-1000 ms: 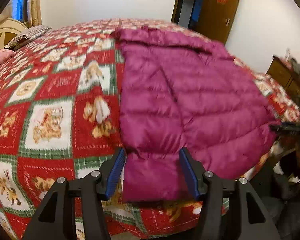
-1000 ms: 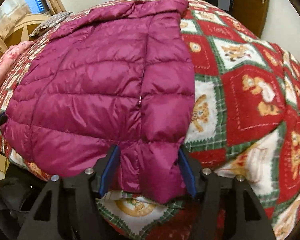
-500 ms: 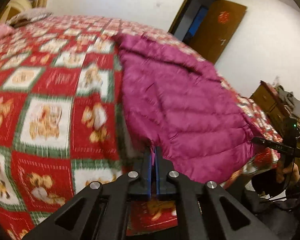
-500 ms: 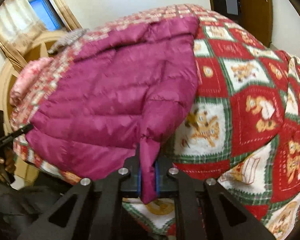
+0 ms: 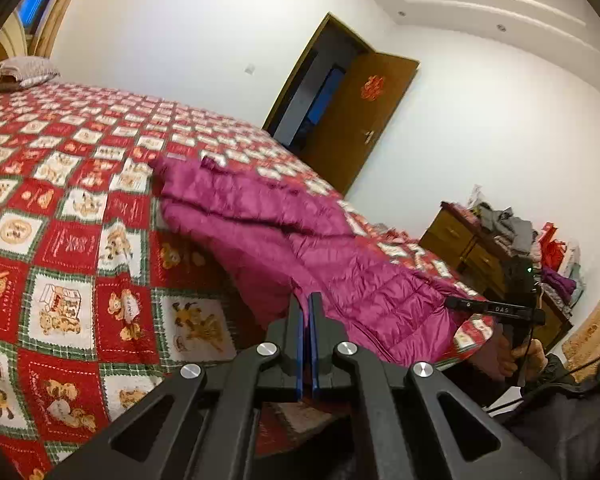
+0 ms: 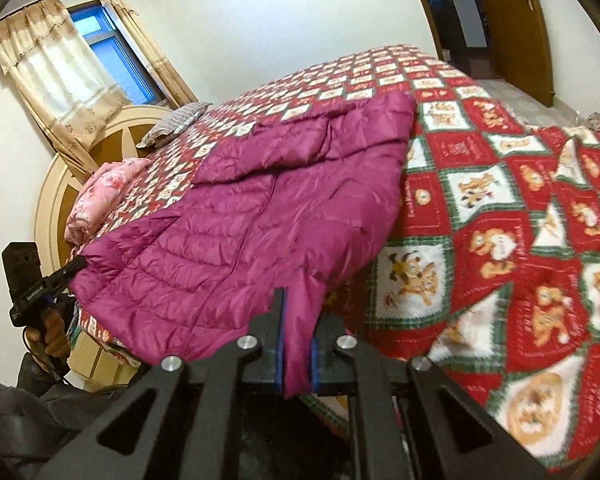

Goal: Fold large clothes

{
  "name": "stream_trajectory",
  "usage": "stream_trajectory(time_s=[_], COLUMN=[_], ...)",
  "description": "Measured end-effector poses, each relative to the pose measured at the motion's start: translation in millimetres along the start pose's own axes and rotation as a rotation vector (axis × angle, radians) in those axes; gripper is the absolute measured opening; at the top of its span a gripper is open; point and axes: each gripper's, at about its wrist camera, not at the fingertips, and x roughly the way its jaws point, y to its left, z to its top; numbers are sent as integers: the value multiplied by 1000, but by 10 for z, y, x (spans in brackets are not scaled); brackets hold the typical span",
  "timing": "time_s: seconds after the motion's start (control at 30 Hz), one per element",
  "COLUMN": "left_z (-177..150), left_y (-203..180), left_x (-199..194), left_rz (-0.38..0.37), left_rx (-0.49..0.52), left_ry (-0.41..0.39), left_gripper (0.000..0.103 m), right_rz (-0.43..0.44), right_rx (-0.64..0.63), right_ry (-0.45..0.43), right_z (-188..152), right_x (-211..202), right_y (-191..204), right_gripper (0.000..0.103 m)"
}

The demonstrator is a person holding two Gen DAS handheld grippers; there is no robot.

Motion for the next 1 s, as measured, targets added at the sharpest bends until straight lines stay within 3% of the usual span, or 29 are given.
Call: stream_trajectory(time_s=[0.2,0.3,0.4,0.47,0.6,0.77,1.0], left_z=[163,345,600,867,1297,1713,1849], left_y=[-294,-425,-472,-359,-23,604,1242], left_x=[-322,-439,-411,-239,193,1002,2126], left_rz=[-68,-71,-34,-11,49,189,439], left_rx=[25,62,97,67,-4,-127,-158], left_ry=[-66,-82,-87,-84,-56,4,119], left_gripper=[1,1,1,1,1,1,1], right_rz=[-40,-19,15,35,14,-52,-233], right_rx=[-12,7,15,24,21,62,61], right_ry=[-50,-99,-151,-175,-207,-163,-99], right_z=[51,200,487,730,1330,2016,2437], right_x=[-529,-721,-743,-672,-321,510,1656], right_y=[63,70,64,23,-60,-350,-704], right_gripper=[12,12,12,11,11,10,10])
